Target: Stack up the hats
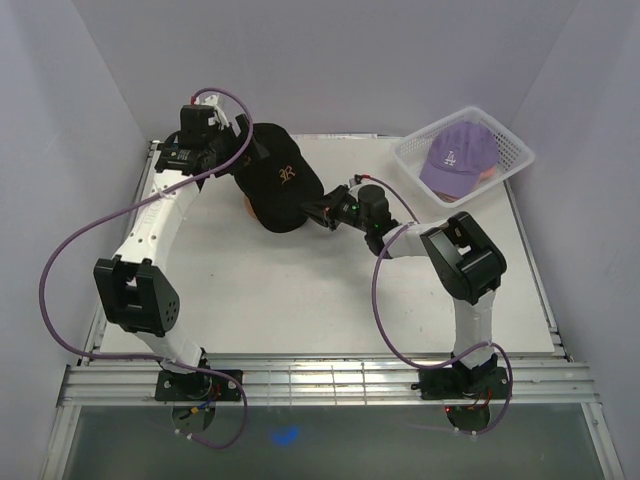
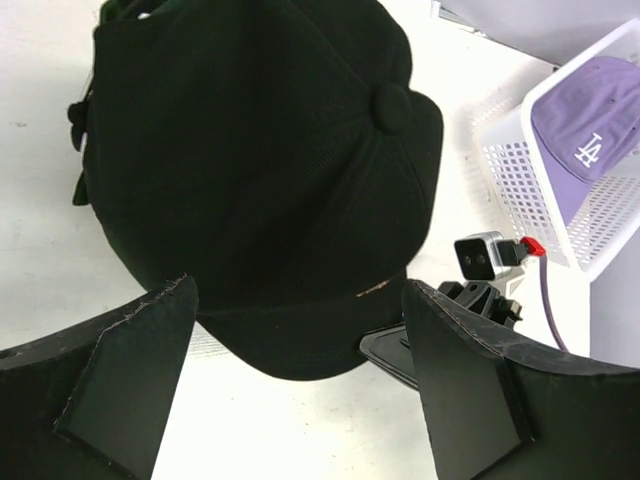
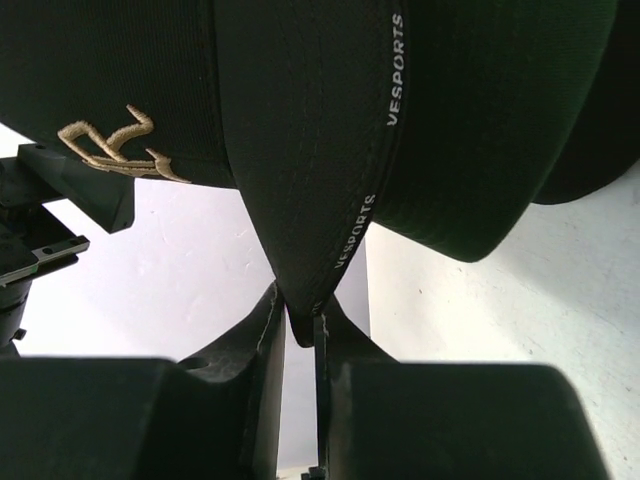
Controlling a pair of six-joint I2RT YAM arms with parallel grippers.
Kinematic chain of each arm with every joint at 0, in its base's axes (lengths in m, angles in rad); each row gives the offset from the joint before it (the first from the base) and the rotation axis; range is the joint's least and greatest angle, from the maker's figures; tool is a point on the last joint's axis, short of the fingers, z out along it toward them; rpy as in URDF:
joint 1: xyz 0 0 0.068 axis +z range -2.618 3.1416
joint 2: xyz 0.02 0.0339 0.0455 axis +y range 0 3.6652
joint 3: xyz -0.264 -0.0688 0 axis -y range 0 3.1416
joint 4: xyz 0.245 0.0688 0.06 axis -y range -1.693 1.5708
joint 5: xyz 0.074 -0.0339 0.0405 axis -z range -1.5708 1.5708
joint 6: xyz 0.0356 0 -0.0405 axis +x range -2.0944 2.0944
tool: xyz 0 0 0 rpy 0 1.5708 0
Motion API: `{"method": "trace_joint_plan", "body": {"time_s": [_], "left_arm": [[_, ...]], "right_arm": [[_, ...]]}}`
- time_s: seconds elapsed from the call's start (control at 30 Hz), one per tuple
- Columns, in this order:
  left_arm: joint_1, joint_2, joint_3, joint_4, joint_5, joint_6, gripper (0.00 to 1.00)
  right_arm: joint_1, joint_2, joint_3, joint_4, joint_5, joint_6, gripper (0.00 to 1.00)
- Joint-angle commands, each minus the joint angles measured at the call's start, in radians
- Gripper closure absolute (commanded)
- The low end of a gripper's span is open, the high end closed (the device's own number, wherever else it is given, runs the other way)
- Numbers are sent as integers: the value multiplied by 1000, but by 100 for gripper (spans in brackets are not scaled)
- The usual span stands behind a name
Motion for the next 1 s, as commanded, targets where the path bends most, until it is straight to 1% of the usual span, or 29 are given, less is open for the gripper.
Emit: {"method": "trace_joint_plan", "body": {"time_s": [0.0, 0.2, 0.43, 0.53, 0.57, 0.6, 0.67, 0.7, 0.73, 0.77, 0.8, 0.87, 0.97], "left_arm": [[8, -8, 38, -2, -46, 11, 7], [8, 26, 12, -16, -88, 11, 7], [10, 40, 7, -20, -95, 11, 7], [10, 41, 10, -22, -97, 11, 7], [10, 40, 13, -25, -98, 12, 7], [10, 41, 21, -28, -99, 12, 7], [11, 43, 29, -34, -97, 14, 7], [11, 44, 36, -36, -97, 14, 7], [13, 44, 40, -37, -95, 14, 7], [14, 44, 43, -40, -94, 14, 7], [16, 43, 46, -40, -94, 14, 7], [16, 40, 49, -40, -89, 15, 7], [19, 34, 60, -45, -88, 18, 7]], "right_arm": [[9, 81, -24, -274, -33, -25, 92], [7, 104, 20, -317, -53, -30, 92], [-4, 133, 48, -340, -91, -14, 92], [-8, 121, 51, -345, -90, -16, 92], [-11, 116, 56, -361, -90, -20, 89], [-14, 111, 68, -372, -90, -26, 82], [-17, 98, 77, -394, -85, -43, 75], [-20, 93, 83, -406, -85, -48, 67], [-22, 84, 95, -417, -82, -59, 62], [-25, 79, 103, -429, -82, -63, 52], [-28, 78, 112, -458, -82, -69, 47], [-33, 70, 125, -477, -85, -76, 41], [-37, 47, 114, -474, -85, -74, 36]]}}
